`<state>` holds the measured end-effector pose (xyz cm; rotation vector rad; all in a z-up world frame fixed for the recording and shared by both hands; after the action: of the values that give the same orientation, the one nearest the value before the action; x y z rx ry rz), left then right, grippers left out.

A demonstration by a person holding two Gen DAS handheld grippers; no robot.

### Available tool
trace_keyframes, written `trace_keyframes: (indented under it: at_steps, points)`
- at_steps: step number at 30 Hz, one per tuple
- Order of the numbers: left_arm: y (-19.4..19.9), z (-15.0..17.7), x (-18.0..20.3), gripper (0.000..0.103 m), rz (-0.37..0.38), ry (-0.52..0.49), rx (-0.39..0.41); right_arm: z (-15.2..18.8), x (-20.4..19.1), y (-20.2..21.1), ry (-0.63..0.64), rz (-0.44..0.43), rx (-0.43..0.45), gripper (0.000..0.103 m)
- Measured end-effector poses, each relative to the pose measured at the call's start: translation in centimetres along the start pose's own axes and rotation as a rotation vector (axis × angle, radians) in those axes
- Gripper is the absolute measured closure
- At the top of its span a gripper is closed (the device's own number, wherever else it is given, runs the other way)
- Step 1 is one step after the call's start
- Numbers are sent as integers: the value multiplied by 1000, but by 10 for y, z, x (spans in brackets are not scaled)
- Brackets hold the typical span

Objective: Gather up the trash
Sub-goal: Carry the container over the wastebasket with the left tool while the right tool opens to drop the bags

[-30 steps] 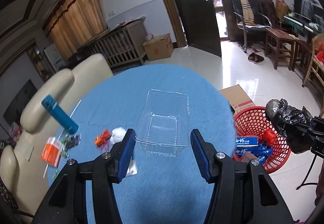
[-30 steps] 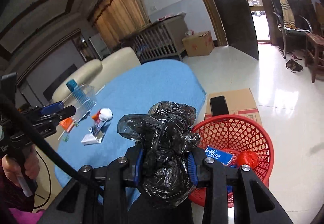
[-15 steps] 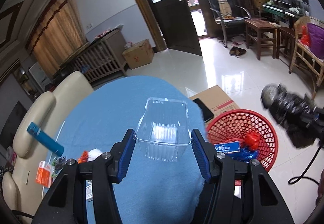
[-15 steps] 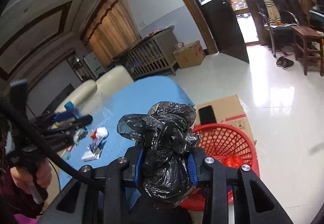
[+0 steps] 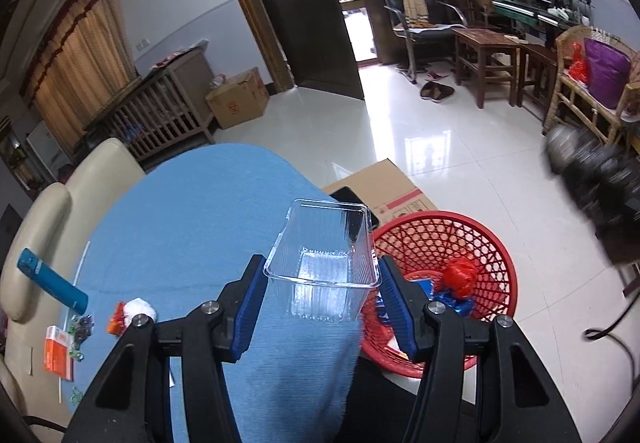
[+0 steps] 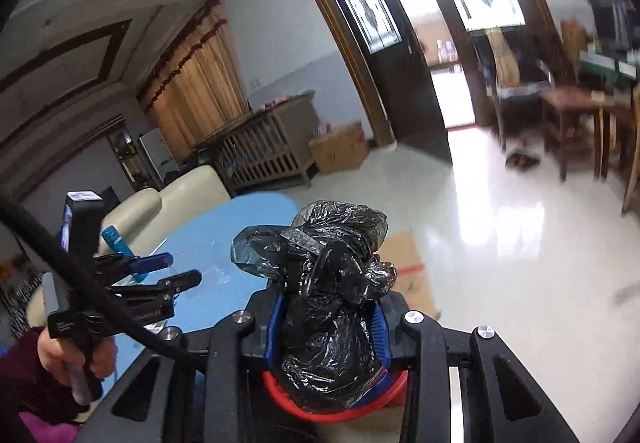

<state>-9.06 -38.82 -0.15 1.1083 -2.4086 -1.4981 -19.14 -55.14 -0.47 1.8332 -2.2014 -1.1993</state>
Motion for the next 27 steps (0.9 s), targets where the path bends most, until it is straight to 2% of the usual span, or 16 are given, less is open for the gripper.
trace_keyframes:
  at_steps: [6, 11, 13, 14, 16, 19, 23, 27]
  points:
    - [-21, -3, 9, 44, 144, -7, -50, 11, 22, -44, -143, -71, -118, 63]
    - [-50, -2, 20, 44, 257, 0, -124, 16, 41, -73, -226, -83, -170, 62]
    - [-58, -1, 24, 44, 276, -7, -142, 20, 49, -88, -269, -89, -204, 58]
    - [-61, -1, 27, 44, 276, -12, -149, 20, 49, -95, -283, -95, -218, 55]
    - [-64, 3, 27, 41, 275, -17, -156, 24, 53, -105, -315, -87, -241, 41]
    - [-62, 9, 22, 41, 261, -10, -154, 25, 55, -109, -340, -111, -255, 41]
    - [-52, 20, 0, 41, 236, 34, -138, 22, 49, -102, -298, -90, -227, 41]
    - [-38, 32, -24, 40, 142, 65, -124, 13, 35, -85, -258, -95, -182, 41]
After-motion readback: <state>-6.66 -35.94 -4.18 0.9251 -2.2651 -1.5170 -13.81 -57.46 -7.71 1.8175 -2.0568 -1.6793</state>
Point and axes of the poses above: each gripper's, at about its wrist camera, not at the fingertips, and y roughly against the way its jaws point, x to its right, z to its underside, the point moved 3 cm from there along -y, roughly the way its jaws point, and after that the axes turned 10 degrees about -x, right-handed, at the moved point
